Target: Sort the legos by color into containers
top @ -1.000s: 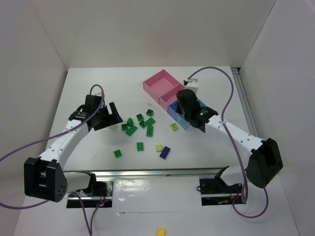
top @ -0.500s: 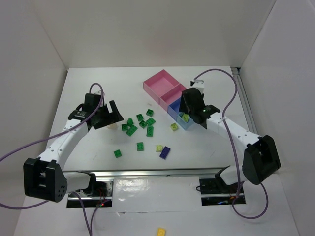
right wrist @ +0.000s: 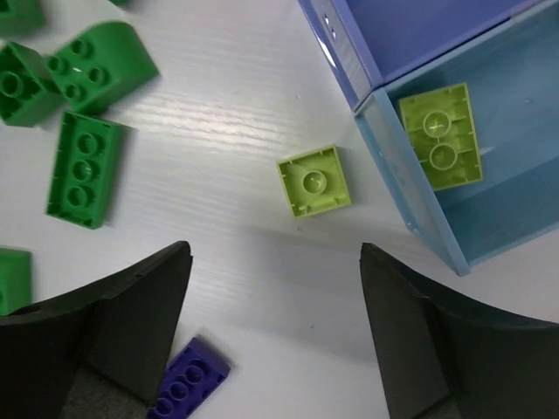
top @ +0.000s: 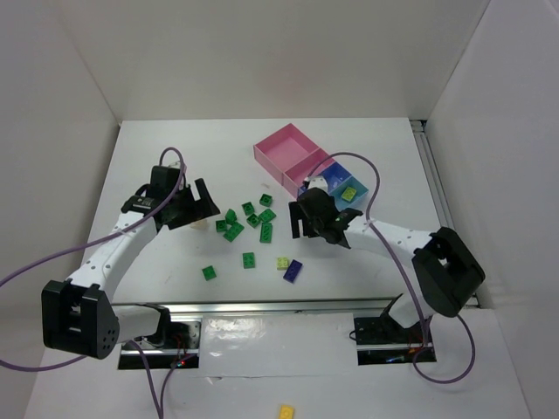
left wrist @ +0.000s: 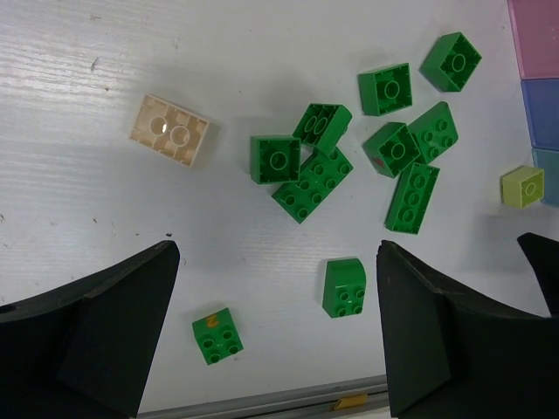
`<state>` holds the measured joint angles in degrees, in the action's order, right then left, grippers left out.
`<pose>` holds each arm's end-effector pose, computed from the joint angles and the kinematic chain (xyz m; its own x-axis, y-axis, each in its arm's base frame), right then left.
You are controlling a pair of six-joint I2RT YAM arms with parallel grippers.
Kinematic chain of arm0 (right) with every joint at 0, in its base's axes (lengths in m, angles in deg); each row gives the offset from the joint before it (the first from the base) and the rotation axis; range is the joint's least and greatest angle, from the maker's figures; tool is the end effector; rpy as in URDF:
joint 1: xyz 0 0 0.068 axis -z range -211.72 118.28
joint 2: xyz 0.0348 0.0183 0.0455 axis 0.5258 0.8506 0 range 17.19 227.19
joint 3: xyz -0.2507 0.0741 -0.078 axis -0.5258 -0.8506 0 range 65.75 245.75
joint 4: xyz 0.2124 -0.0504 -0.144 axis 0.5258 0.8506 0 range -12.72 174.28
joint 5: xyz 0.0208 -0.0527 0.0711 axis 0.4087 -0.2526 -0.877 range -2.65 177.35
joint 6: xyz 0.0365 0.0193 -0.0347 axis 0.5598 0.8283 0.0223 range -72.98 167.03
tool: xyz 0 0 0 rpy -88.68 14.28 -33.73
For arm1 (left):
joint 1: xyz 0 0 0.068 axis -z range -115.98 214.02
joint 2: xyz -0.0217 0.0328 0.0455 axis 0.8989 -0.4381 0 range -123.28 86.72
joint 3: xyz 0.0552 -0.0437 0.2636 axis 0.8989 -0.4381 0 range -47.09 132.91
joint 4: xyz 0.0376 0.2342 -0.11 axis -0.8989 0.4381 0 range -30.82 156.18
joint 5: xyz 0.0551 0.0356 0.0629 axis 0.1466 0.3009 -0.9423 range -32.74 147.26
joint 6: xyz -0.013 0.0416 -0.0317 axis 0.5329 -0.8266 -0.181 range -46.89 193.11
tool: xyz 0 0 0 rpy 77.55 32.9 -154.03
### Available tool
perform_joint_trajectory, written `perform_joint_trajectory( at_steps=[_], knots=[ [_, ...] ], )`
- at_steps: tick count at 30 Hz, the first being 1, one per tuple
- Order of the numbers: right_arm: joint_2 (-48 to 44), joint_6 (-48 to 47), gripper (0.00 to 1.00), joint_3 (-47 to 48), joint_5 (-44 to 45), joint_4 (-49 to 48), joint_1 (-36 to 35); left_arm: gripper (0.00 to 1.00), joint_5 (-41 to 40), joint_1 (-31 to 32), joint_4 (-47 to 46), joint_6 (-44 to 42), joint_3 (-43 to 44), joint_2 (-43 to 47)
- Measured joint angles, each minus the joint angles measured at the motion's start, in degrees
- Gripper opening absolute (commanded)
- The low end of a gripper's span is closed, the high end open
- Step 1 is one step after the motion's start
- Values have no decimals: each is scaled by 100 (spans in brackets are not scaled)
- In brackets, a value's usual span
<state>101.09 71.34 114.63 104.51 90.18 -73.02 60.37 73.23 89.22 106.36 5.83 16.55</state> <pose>0.2320 0.1898 0.2044 -0.7067 -0.0971 -0.7008 -0.2096 0.9748 0.0762 0.2528 -0.0430 0.2662 -0.7141 -0.4388 -0.5455 -0.2336 0.8839 -0.4052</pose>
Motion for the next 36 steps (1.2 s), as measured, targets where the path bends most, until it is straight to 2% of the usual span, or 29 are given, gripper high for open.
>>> perform_joint_trajectory(
  at_steps=[12,15,19,21,22,23,27,28,36],
  knots=[
    [809,-195,88,28,-179,-251,308,97,-61,9,2,-7,0,-9],
    [1056,-280,86,144,-199,-302,326,97,-74,9,4,-9,0,-9],
    [1228,-367,78,319,-245,-361,330,97,-85,9,7,-9,0,-9],
    [1314,-407,71,437,-273,-396,330,97,-94,9,4,-9,0,-9],
    [1327,-428,66,461,-282,-413,330,97,-98,9,7,-9,0,-9],
    [1331,-444,56,483,-282,-417,330,97,-109,9,7,-9,0,-9],
    [1331,-476,35,581,-240,-411,280,97,-133,9,4,-9,0,-9],
    [1316,-481,33,601,-221,-409,267,97,-133,9,4,-9,0,-9],
    [518,-470,33,619,160,-175,221,97,-131,9,7,-9,0,-9]
  ],
)
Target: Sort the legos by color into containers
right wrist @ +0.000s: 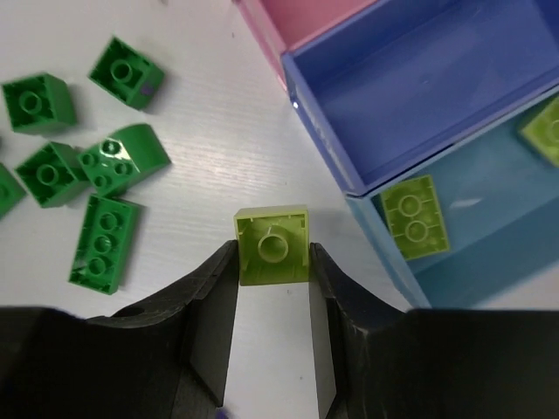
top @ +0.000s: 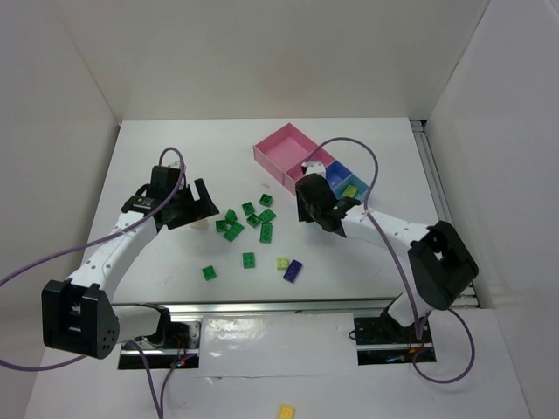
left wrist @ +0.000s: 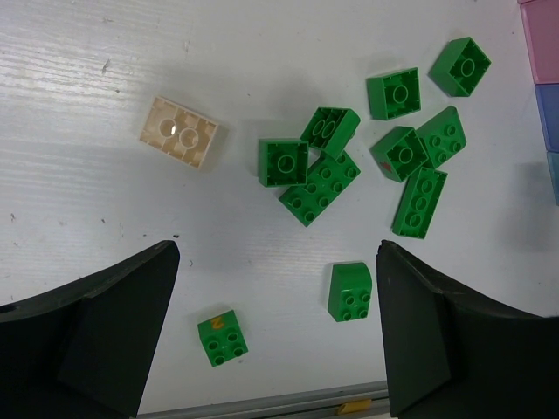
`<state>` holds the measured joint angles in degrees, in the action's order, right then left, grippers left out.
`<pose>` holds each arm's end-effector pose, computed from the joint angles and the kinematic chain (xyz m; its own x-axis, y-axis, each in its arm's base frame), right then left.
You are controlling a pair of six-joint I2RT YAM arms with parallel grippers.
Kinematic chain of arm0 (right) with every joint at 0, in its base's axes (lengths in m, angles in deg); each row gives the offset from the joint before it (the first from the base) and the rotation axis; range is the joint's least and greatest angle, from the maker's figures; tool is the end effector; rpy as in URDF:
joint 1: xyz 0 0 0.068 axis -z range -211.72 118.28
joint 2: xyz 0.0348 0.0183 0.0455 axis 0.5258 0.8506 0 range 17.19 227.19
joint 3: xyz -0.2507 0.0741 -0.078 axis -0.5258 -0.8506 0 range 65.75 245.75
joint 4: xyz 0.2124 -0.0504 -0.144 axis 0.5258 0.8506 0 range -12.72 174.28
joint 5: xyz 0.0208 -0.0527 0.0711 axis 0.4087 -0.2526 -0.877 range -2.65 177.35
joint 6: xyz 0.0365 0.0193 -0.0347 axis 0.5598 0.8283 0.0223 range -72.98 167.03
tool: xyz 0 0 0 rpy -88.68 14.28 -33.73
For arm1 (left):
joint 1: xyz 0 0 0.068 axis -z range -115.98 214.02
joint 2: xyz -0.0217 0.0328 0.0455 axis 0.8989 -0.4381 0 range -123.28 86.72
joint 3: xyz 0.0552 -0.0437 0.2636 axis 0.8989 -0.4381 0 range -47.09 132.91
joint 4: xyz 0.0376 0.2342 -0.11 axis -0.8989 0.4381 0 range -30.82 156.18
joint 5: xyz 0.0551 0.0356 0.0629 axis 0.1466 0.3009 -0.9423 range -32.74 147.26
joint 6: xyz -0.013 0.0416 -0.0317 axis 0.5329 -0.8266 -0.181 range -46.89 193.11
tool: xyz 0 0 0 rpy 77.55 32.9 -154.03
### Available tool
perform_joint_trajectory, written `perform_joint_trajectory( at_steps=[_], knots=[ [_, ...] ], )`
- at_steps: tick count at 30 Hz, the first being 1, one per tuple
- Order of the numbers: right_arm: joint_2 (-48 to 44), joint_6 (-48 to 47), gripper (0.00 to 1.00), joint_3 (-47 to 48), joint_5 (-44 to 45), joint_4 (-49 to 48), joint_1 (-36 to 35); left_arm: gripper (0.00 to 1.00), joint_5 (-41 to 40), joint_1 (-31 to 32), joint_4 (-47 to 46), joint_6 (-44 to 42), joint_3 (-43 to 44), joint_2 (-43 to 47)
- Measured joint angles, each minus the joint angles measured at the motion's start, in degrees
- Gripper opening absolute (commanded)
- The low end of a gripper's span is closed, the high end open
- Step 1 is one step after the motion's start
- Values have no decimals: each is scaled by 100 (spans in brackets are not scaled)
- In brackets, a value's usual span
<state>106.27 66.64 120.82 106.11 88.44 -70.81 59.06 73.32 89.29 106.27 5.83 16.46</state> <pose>0.2622 0.1982 0.2138 -0.6599 -0.1265 -0.7406 -0.2117 0.9771 0.0217 0.2531 -0.0426 0.2657 -0.7084 -0.4379 -0.5535 -0.2448 0.8880 -0.3892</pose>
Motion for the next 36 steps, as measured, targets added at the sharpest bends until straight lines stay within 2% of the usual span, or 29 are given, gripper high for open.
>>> perform_joint_trajectory(
  at_steps=[5,9,11,13,16,19,22,24,26,28,34,36],
  knots=[
    [-671,4,33,57,339,105,162,97,4,0,0,0,0,-17],
    [-833,9,34,101,437,131,695,97,26,0,-2,0,0,-42],
    [-765,9,43,103,448,146,946,97,42,0,0,0,0,-81],
    [-645,37,66,118,468,157,1150,97,48,0,4,0,0,-98],
    [-501,42,68,133,481,195,1226,97,48,0,24,0,13,-98],
    [-538,44,60,133,472,219,1185,97,44,0,44,0,24,-98],
    [-752,57,57,81,431,201,999,97,44,0,57,0,24,-98],
    [-1014,37,66,-50,249,153,741,97,44,0,63,0,24,-98],
    [-1239,11,84,-221,-76,101,339,97,44,0,74,0,24,-98],
    [-1279,-39,89,-328,-387,63,-59,97,44,0,81,0,24,-98],
    [-876,179,90,-616,-970,68,-1248,97,39,0,83,2,24,-98],
    [-719,343,87,-654,-992,83,-1539,97,31,0,81,2,24,-96]
  ],
)
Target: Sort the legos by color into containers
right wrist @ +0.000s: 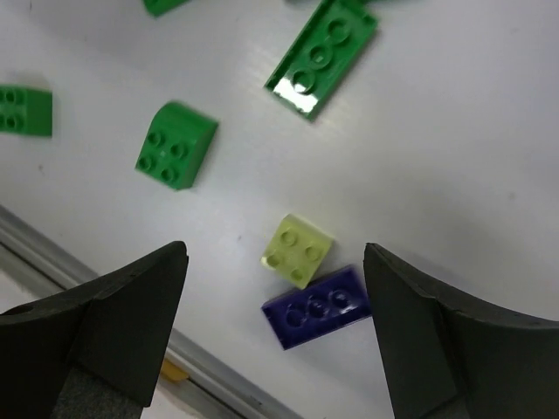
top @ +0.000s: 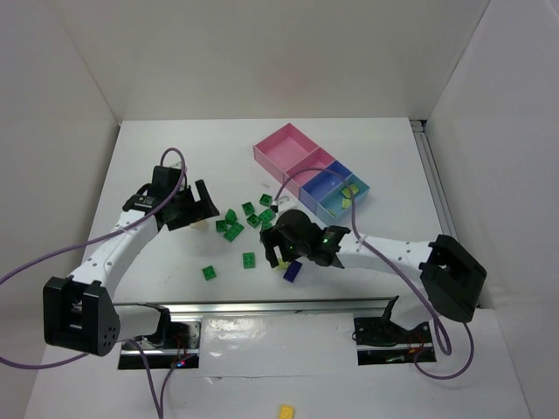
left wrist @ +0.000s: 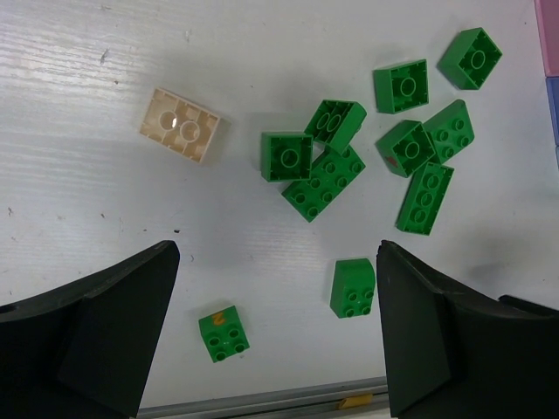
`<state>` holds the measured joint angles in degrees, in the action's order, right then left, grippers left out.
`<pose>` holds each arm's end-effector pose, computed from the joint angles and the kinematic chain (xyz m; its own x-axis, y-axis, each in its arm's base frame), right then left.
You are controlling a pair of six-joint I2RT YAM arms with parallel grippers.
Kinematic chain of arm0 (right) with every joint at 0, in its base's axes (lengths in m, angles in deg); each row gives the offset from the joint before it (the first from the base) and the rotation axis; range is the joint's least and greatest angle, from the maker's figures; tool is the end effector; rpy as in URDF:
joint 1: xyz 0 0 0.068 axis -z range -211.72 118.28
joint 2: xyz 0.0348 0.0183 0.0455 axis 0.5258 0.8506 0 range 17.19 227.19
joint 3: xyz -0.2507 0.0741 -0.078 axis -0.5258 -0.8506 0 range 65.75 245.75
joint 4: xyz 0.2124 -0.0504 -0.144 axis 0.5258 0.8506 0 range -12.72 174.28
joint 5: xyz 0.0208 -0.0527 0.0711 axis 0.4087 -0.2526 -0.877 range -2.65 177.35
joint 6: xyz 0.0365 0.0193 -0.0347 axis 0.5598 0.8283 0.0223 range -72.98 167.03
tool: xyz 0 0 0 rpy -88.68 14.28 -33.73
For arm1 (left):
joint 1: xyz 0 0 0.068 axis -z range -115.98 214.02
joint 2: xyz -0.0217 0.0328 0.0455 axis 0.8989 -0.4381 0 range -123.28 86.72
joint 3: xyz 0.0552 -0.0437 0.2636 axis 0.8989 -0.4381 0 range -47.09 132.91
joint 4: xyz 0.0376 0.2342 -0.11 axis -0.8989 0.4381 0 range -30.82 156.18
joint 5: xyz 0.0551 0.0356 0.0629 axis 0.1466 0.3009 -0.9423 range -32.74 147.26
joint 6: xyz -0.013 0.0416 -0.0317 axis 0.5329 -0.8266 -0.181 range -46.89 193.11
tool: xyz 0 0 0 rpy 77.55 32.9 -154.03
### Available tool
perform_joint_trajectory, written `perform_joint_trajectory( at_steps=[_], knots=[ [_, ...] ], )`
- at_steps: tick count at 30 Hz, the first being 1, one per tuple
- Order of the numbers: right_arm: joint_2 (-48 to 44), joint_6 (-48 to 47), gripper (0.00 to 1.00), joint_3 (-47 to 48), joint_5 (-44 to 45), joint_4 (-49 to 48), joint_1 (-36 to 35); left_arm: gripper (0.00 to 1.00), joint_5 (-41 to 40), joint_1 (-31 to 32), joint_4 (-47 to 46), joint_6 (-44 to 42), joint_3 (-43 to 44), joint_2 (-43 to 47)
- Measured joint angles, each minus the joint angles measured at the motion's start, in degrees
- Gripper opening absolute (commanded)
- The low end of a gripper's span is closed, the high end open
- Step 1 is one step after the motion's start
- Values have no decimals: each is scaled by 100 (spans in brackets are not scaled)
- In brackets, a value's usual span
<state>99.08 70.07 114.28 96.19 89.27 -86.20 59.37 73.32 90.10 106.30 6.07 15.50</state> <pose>0.1772 0.2387 0.2126 -0.6706 -0.2737 -0.6894 -0.5204 0.8359 0.1744 0.2548 -0.0431 0.2620 -0.7245 -0.4356 -0.5341 -0.2524 0.8888 -0.3825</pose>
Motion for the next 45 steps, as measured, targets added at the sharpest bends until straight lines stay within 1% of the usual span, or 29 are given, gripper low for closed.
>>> perform_joint_trajectory(
  at_steps=[3,7,14,17,18,21,22,25,26,29,32,34,36,38,41,43,45],
  knots=[
    [201,197,83,-13,13,0,-308,97,-9,0,2,0,0,17],
    [509,328,78,-13,109,4,-496,97,-17,0,2,0,-2,66],
    [988,442,78,22,422,72,-721,97,-39,0,2,7,-2,105],
    [1088,479,73,37,514,74,-815,97,-37,0,2,7,-2,105],
    [1121,487,69,42,540,72,-831,97,-37,0,2,7,-2,105],
    [1213,522,62,81,575,79,-839,97,-35,0,2,7,-4,105],
    [1252,529,55,114,592,85,-839,97,-35,0,2,7,-4,105],
    [1349,562,49,267,734,105,-863,97,-35,0,2,7,-4,105],
    [1349,562,48,313,813,122,-872,97,-35,0,2,7,-4,105],
    [1320,564,47,459,1152,164,-890,97,-37,0,2,7,-4,105],
    [1119,564,47,520,1659,264,-892,98,-35,0,0,7,-7,105],
    [850,562,47,522,1930,398,-787,99,-35,0,0,4,-20,105],
    [525,555,47,522,2103,435,-527,99,-35,0,0,4,-33,105],
    [216,538,47,522,2166,424,-61,99,-39,26,0,4,-35,105],
    [-138,490,47,522,2197,398,839,99,-44,42,0,4,-37,105],
    [-238,417,47,520,2190,391,1355,99,-50,72,0,4,-37,105],
    [-254,339,47,520,2133,380,1700,99,-52,96,0,4,-39,105]
  ],
)
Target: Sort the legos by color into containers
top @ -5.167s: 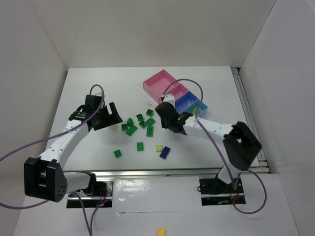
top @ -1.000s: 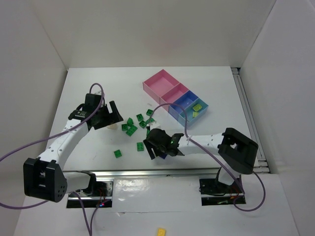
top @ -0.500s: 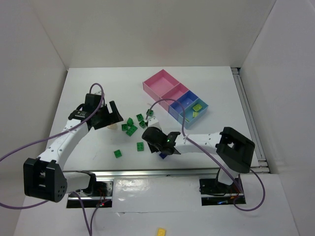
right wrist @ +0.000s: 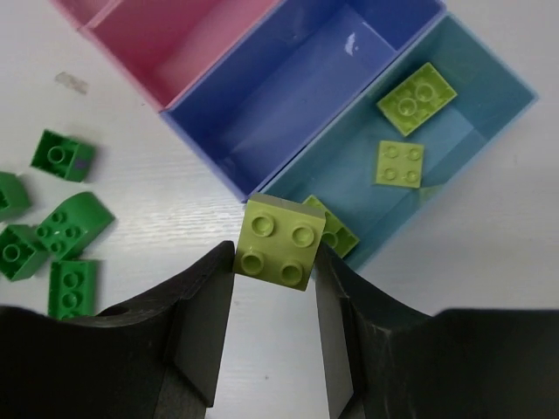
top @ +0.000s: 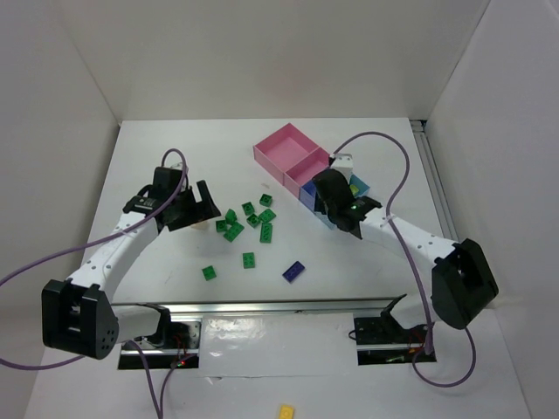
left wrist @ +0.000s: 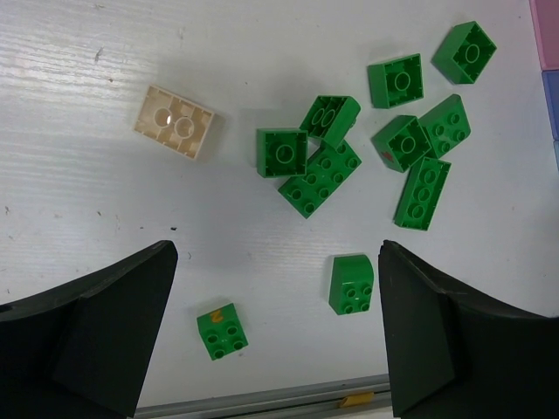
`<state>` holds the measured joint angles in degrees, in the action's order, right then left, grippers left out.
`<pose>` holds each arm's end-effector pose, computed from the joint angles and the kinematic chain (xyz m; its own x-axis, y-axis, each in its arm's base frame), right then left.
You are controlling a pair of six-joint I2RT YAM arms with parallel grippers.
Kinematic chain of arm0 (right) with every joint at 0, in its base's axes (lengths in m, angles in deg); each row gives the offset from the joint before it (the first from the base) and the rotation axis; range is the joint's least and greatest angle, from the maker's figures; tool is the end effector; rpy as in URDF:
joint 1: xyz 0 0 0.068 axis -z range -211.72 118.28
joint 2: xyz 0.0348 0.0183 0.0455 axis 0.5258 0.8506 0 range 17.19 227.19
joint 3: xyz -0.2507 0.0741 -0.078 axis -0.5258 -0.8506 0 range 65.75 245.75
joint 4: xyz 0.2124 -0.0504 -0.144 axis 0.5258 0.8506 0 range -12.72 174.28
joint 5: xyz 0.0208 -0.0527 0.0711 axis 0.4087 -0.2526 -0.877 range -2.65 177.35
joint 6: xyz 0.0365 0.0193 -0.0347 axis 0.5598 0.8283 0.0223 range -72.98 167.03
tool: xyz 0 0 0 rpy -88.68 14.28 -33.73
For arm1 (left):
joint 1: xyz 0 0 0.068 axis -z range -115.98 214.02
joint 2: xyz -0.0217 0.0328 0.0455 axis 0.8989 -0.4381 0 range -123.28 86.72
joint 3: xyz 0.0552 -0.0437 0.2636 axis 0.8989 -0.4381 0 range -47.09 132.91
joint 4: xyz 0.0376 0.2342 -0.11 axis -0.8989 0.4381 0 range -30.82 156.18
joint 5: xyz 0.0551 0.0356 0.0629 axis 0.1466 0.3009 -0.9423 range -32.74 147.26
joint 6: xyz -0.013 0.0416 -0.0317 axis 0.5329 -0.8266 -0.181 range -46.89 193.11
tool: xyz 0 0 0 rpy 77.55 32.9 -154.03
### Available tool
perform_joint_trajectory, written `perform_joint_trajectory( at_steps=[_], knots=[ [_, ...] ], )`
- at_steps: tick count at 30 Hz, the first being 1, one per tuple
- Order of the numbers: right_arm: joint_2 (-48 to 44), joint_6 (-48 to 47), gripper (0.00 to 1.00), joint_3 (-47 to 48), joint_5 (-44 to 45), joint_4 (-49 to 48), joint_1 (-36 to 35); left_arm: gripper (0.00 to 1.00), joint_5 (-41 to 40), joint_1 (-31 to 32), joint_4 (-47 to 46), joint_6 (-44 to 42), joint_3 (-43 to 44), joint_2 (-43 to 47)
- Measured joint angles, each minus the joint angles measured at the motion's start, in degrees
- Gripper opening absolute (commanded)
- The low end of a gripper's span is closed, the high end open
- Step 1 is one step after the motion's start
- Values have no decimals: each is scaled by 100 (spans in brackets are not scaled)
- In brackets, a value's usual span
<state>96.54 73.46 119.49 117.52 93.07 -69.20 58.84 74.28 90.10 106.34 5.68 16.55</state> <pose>0.2464 0.1663 0.2519 -0.5710 0.0472 -0.8196 0.0306 0.9989 0.0362 0.2507 -0.0464 0.2641 -0.7222 -0.4259 -0.5450 -0.2387 0.8930 -0.3816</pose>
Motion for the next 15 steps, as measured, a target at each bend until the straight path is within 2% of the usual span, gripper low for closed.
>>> perform_joint_trajectory(
  at_steps=[4,7,9,12,13,15],
  knots=[
    [118,-125,51,0,-225,-52,522,99,0,17,0,0,0,-20],
    [367,-184,72,4,-382,-146,894,99,-2,17,-2,-4,0,-44],
    [511,-225,80,7,-466,-205,1086,99,-4,17,0,-7,0,-61],
    [588,-260,81,7,-570,-216,1167,99,-4,17,-2,-7,0,-79],
    [568,-275,74,7,-588,-223,1143,99,-7,17,0,-7,0,-83],
    [474,-330,71,4,-612,-221,1023,99,-7,17,-2,-7,0,-85]
  ],
)
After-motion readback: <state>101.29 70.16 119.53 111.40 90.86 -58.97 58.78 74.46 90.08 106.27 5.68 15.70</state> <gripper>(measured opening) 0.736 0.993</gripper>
